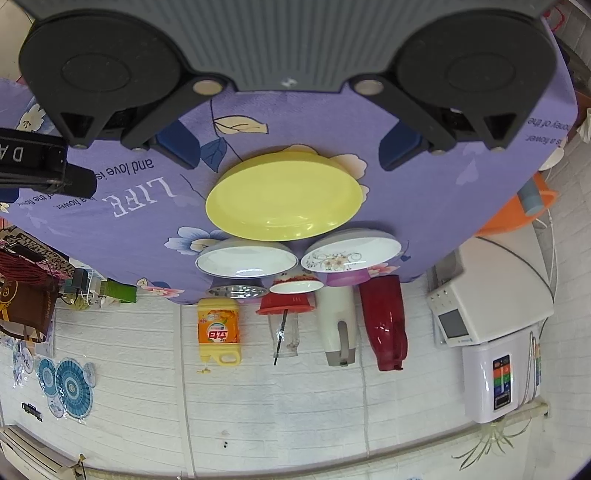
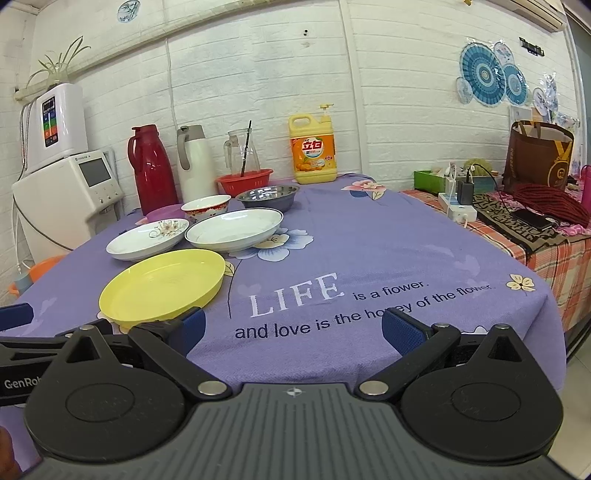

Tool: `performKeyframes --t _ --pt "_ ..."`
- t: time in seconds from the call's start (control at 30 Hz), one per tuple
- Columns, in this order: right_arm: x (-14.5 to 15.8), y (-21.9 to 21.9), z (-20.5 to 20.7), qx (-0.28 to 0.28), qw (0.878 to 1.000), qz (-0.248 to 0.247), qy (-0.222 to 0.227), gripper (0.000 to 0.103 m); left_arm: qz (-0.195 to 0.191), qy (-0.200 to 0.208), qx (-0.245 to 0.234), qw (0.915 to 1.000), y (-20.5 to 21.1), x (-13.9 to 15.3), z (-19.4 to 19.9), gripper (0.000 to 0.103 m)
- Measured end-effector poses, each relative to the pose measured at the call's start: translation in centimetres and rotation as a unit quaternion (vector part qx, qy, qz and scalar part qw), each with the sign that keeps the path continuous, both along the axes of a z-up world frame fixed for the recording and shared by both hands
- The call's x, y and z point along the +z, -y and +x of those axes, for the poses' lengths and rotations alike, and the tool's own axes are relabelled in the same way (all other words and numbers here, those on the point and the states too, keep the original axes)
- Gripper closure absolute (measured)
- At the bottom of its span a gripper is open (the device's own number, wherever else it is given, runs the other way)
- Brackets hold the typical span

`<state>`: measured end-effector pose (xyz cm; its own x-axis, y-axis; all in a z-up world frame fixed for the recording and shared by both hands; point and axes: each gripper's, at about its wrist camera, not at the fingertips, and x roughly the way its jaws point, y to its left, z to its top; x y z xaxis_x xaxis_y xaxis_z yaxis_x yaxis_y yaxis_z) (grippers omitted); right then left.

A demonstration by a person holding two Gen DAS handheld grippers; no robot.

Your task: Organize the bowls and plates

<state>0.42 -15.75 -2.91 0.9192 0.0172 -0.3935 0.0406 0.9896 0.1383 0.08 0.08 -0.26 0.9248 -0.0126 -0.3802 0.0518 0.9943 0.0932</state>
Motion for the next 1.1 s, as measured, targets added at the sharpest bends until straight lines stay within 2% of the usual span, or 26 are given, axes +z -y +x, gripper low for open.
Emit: performKeyframes --t 1.1 --pt "-0.32 -0.37 0.17 0.007 1.000 -0.005 -0.003 0.000 -0.002 -0.004 -0.001 1.0000 -0.03 0.10 0.19 0.000"
